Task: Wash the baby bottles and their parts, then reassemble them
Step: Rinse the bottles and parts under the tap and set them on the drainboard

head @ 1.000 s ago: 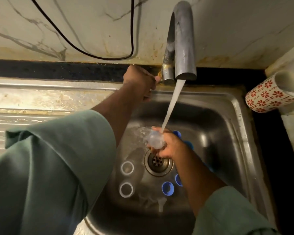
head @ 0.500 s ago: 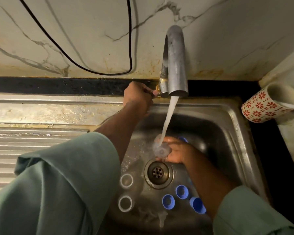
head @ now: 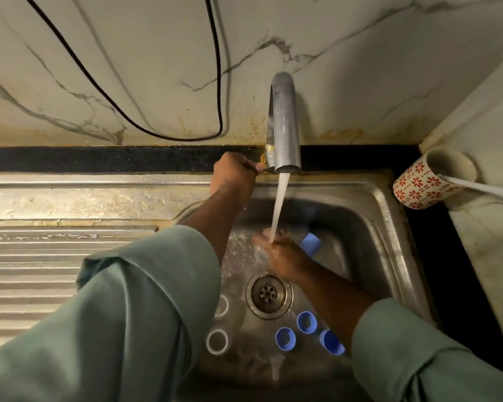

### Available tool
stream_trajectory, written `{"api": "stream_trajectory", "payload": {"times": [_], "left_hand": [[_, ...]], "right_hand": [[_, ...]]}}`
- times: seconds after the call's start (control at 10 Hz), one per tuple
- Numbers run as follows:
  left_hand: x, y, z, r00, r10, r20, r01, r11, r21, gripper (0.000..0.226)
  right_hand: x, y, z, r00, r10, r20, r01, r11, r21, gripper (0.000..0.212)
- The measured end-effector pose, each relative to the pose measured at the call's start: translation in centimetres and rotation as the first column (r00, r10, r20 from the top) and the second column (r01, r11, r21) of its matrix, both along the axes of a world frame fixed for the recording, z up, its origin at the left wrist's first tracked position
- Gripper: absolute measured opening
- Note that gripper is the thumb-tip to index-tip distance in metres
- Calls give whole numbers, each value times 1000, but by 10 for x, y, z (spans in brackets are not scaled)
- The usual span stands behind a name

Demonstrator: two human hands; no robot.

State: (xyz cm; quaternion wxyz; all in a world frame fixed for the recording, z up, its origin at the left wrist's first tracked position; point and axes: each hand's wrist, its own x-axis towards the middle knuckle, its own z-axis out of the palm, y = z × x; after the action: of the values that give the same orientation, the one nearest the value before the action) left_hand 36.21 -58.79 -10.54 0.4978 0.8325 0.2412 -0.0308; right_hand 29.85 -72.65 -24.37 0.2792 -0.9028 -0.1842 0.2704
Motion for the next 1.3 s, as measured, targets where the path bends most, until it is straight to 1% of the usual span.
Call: {"api": "stream_trajectory", "payload": {"times": [0.1,0.2,0.3,0.4,0.5,0.6,0.7,0.8,0.9,1.0,1.1,1.2,1.3], "left_hand": [[2,3,1,1000,-2,-20,2,1000,21,31],[7,7,-2,999,-27,-42,28,999,25,30],[8,7,-3,999,-27,-36,29,998,52,30],[9,7,-4,998,-32,-55,34,999,40,29],[10,8,-3,997,-39,-60,42,997,62,27],[11,9,-2,997,-31,-66,34,998,47,27],[11,7,1,996,-46,-70,51,996,67,29],[9,6,6,994,-66,-81,73,993,88,28],[10,8,9,991,-79,-111,86,994,61,22],[12,9,13,988,-74,-135,79,997,28,13],[12,10,13,986,-84,-145,88,996,17,11],[11,9,11,988,-94,-121,99,994,41,17],[11,9,10,988,-100,-121,105,994,35,13]], "right_hand": [[2,-3,-15,990,-129,-52,135,982,129,57],[-3,-2,-18,757,-428,-494,615,722,317,56],[-13,3,-13,250,-387,-888,933,343,114,40],[-19,6,-16,-31,-382,-924,968,219,-123,70],[-28,7,-14,-57,-309,-950,993,78,-85,59],[-40,-1,-13,-18,-235,-972,1000,-16,-15,49],[-47,-10,-12,273,-335,-902,941,290,177,54],[-49,-11,-6,580,-562,-590,767,621,161,64],[-50,-15,-8,797,-588,-139,604,780,162,62],[-49,-21,-13,892,-388,232,380,921,80,60],[-40,-25,-3,886,-284,366,279,958,68,60],[-37,-32,9,838,-248,486,242,967,78,61],[-38,-42,14,831,-201,519,155,979,132,66]]}}
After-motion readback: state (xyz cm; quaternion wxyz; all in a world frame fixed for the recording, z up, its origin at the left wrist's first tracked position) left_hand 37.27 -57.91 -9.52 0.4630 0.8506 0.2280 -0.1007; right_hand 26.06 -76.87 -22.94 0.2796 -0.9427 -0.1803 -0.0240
